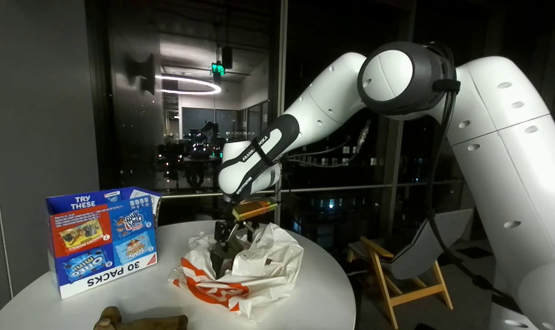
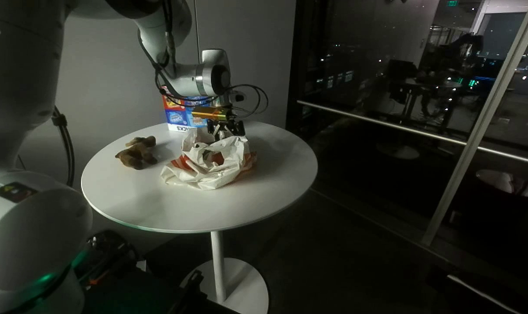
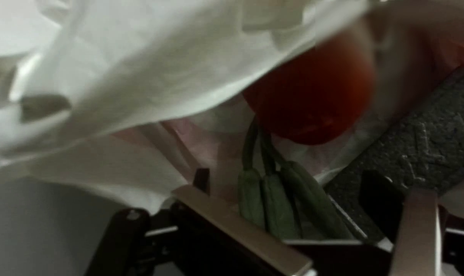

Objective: Remove the moose toy, the beetroot plushy and the duster from the plastic

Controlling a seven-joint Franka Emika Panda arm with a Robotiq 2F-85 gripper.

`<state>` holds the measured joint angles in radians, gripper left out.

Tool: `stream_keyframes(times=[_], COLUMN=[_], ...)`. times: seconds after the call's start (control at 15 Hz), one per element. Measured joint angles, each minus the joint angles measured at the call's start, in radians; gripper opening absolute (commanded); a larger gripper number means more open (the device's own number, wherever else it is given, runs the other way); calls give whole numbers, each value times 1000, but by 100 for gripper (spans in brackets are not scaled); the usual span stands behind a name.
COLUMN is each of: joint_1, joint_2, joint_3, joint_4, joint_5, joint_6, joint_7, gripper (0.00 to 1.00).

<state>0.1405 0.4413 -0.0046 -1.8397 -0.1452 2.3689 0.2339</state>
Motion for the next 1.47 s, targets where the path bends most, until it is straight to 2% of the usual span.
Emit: stream_keyframes(times=[0.07, 0.13, 0.6, 0.73, 0.93, 1.0, 1.27, 1.33, 1.4, 1.47], joint_1=[-5, -10, -31, -33, -36, -37, -37, -37, -37, -37], joint_2=[2, 5, 7, 7, 6, 4, -15, -23, -31, -38], joint_3=[-1, -1, 3, 3, 4, 4, 4, 5, 6, 7], joint_4=[0, 0, 0, 1, 2, 2, 11, 12, 13, 14], joint_5=[0, 1, 30, 47, 60, 62, 62, 62, 62, 64], joint_6=[0, 0, 2, 5, 15, 19, 72, 87, 95, 97], joint_7=[-3, -6, -37, -48, -60, -62, -73, -78, -84, -91], gripper=[91, 75, 20, 9, 3, 7, 9, 34, 35, 41])
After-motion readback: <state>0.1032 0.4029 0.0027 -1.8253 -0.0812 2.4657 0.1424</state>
